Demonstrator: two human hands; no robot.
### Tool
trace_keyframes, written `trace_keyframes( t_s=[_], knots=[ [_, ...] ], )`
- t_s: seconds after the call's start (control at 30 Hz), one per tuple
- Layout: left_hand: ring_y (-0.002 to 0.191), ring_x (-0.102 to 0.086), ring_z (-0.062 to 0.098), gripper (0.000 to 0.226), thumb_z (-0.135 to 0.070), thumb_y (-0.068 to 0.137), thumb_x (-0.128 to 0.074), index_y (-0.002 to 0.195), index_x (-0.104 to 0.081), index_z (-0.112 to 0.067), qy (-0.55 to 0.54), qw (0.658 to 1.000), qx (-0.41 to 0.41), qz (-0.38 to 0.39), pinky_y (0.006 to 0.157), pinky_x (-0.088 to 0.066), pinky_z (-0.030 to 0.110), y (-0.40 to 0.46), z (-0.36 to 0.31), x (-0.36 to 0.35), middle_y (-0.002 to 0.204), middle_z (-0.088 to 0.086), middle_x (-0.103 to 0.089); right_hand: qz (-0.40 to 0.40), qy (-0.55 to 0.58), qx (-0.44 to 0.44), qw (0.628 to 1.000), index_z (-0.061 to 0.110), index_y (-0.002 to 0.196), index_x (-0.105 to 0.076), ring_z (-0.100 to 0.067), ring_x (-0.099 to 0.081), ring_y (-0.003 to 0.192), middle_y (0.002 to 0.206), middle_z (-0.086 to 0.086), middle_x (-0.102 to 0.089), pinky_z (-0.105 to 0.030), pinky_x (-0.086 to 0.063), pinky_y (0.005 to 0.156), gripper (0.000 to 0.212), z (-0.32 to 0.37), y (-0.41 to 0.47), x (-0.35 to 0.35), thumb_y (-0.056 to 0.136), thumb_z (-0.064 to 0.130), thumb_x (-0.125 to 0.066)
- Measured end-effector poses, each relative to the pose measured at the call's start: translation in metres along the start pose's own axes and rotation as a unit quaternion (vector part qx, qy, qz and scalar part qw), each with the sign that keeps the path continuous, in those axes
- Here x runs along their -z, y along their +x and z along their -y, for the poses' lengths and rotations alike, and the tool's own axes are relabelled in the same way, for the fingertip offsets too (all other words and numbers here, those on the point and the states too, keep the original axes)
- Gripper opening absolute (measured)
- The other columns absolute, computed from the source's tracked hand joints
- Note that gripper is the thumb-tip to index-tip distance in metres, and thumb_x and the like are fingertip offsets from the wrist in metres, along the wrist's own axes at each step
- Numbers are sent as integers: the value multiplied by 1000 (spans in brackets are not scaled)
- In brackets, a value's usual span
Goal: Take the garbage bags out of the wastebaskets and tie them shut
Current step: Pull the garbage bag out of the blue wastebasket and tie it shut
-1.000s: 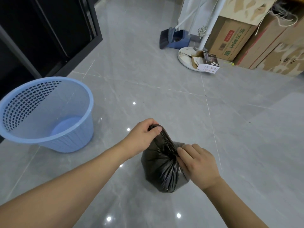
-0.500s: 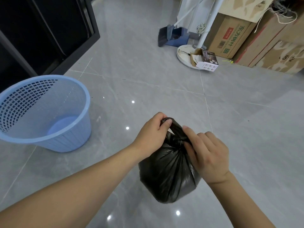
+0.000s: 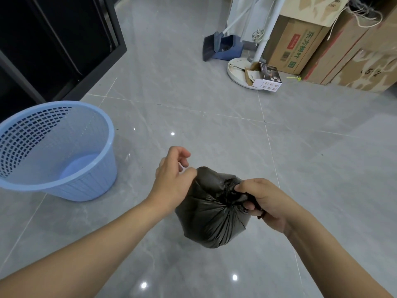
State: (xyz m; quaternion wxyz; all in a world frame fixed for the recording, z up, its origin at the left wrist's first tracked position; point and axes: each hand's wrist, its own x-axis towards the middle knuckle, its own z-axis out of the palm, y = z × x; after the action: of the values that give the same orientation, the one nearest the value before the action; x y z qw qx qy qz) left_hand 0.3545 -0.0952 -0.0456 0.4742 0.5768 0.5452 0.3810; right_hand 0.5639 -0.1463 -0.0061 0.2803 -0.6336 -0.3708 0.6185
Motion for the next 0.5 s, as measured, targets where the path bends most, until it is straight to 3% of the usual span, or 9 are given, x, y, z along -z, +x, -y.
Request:
trace_keyframes(
  t_s=[0.13,0.23,0.3,0.4,0.5],
  knots=[
    [92,-49,16,18,-29,73,-52,89,-50,-36,81,995,-33,48,86,-44,37,-15,7,5,87,-12,-52,-25,60,-28,997,18,58,-60,-11,-36,42,59,-3,-48,-19,-15,38,23,-1,12,3,81,15,-63],
    [91,-51,20,18,-21,79,-54,89,-52,-36,70,996,5,47,84,-47,39,-12,12,7,90,-9,-52,-40,73,-40,996,12,77,-60,-12,-40,40,58,-3,-55,-16,-18,35,5,-6,19,1,81,9,-62],
    [86,-51,19,21,-15,82,-55,89,-53,-35,67,996,15,48,81,-47,36,-10,15,7,89,-8,-52,-47,48,-41,997,7,88,-58,-15,-40,41,60,-8,-56,-18,-19,34,7,-11,23,2,82,5,-61],
    [75,-49,14,18,-14,84,-54,88,-55,-32,54,997,31,42,71,-44,27,-8,17,7,88,-7,-53,-56,-38,-59,996,2,87,-66,-18,-34,45,57,-12,-51,-26,-20,40,12,-18,26,1,86,13,-61],
    [74,-49,15,15,-15,86,-53,88,-55,-29,65,996,50,40,72,-47,31,-6,18,3,90,-6,-53,-69,-58,-71,993,4,79,-68,-16,-33,43,58,-12,-48,-22,-22,36,20,-24,29,-1,88,21,-63]
  ],
)
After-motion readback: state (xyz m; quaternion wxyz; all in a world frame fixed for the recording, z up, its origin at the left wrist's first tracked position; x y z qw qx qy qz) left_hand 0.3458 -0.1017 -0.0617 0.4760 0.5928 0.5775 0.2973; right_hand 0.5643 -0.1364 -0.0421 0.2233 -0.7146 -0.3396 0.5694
